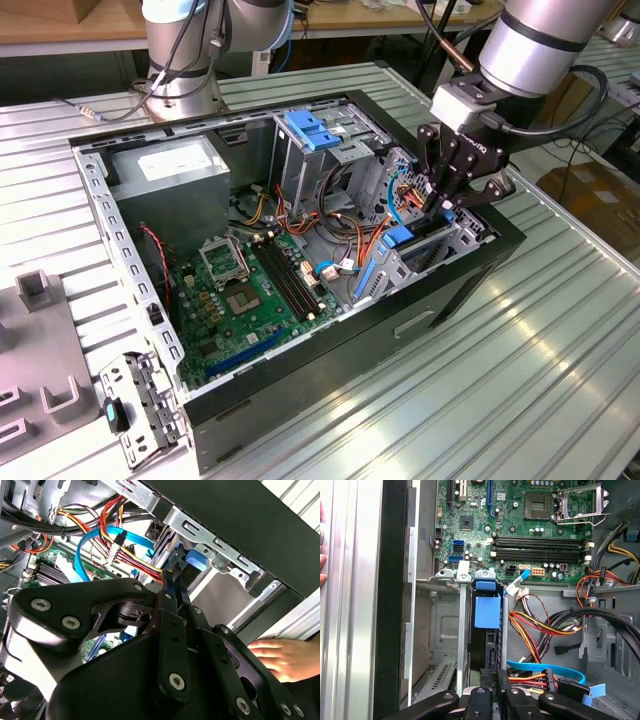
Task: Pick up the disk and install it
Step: 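Insert the first disk wire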
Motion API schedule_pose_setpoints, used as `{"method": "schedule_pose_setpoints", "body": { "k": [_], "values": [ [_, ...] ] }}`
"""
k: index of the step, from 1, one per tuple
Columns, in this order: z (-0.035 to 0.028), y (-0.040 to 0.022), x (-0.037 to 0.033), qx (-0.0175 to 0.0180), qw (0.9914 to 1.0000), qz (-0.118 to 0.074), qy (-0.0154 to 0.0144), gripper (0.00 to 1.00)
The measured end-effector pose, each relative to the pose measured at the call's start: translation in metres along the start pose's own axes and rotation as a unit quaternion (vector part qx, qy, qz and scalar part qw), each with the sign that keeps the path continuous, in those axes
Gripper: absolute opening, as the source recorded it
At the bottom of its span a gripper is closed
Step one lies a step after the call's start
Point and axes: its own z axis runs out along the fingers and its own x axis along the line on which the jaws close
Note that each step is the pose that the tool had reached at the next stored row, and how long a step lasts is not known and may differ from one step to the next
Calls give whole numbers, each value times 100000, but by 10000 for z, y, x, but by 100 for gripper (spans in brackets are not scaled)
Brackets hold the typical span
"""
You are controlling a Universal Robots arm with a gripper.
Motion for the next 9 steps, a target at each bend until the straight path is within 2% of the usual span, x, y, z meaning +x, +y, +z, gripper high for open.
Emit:
{"method": "schedule_pose_setpoints", "body": {
  "k": [9],
  "values": [
    [44, 0, 0, -7, 100000, -3, 9, 16]
  ]
}}
